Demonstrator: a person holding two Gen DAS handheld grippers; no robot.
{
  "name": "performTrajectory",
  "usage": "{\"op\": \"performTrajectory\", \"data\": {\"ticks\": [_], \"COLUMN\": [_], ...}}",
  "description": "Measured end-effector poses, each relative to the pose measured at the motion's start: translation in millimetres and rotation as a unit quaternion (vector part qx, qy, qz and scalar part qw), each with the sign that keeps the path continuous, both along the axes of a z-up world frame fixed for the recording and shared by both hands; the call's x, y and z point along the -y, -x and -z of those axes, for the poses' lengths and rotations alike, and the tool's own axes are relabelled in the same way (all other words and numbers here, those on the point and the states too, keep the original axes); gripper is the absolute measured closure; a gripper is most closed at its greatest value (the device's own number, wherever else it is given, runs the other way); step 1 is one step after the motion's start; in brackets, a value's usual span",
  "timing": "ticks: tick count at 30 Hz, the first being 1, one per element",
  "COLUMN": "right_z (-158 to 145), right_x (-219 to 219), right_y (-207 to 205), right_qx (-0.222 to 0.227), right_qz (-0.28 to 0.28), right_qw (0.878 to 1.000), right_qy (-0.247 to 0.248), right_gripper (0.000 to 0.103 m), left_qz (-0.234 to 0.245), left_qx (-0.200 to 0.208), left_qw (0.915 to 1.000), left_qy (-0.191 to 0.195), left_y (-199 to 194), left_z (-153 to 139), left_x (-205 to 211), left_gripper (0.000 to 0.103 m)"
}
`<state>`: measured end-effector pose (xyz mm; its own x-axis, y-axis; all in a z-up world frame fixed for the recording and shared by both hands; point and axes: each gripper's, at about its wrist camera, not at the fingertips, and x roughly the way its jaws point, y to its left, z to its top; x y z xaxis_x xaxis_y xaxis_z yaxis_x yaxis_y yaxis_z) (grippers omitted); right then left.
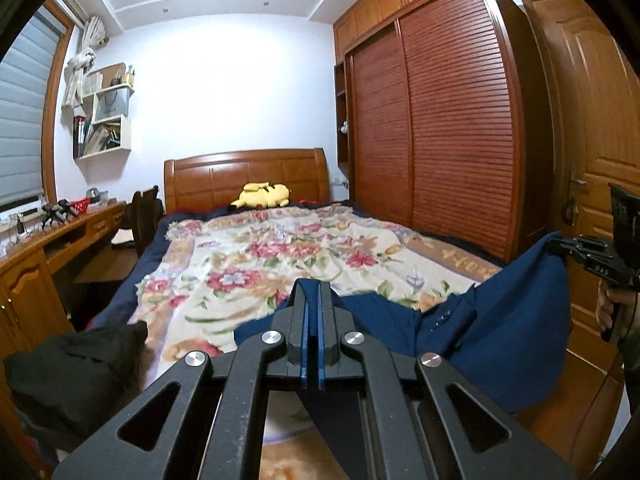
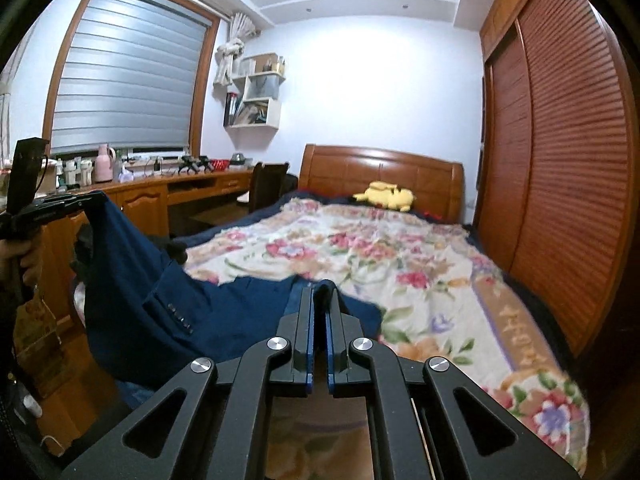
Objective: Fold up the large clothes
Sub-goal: 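Lift the hem and fold it up toward the collar with both tools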
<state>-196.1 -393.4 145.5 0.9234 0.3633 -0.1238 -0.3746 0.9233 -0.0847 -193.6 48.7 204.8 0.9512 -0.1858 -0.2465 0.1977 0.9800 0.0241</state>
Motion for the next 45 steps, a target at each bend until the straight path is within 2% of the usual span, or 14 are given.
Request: {"op": "performTrajectory", "data": {"ticks": [14,18,21,27,33,37,41,45], "right_z": [-18.2,-15.2,-10.6,8.3,57.6,78.6,85.6,80.5], "right_x": [0.3,-2.7,-8.9,-34.3,-61.0,-76.7,-90.2,-90.7], "right_y": [39.1,43.5,30.4,-43.9,-144.5,-190.9,-236.7,-280.0], "right_qx": [0.057,0.069,0.063,0.018,-0.053,-0.073,-0.086,-0.09], "right_qz": [0.022,0.026,0.029,0.047,0.071,0.074,0.08,0.094], "right_qw": [0.998,0.997,0.998,0.998,0.994,0.992,0.991,0.989], "right_qy": [-0.001,-0.005,0.001,0.03,0.056,0.065,0.07,0.076], "right_gripper": [0.1,0.1,0.1,0.1,0.1,0.1,0.1,0.1], "left_qz": [-0.015,-0.026,-0.042,-0.082,-0.115,-0.126,-0.129,-0.138], "left_qx": [0.039,0.036,0.017,-0.043,-0.098,-0.114,-0.123,-0.122], "left_qw": [0.9991,0.999,0.9989,0.9957,0.9885,0.9855,0.9839,0.9828], "left_qy": [0.003,0.006,0.008,-0.001,0.004,0.006,0.005,-0.007], "left_y": [18.4,10.4,-13.6,-84.2,-155.7,-186.8,-220.0,-251.1], "left_z": [-36.5,-33.8,-21.2,24.4,74.9,93.2,104.0,104.7], "left_x": [-9.5,-16.7,-24.7,-34.3,-43.7,-44.2,-45.6,-49.0], "left_gripper": [0.1,0.1,0.1,0.1,0.1,0.1,0.1,0.1]}}
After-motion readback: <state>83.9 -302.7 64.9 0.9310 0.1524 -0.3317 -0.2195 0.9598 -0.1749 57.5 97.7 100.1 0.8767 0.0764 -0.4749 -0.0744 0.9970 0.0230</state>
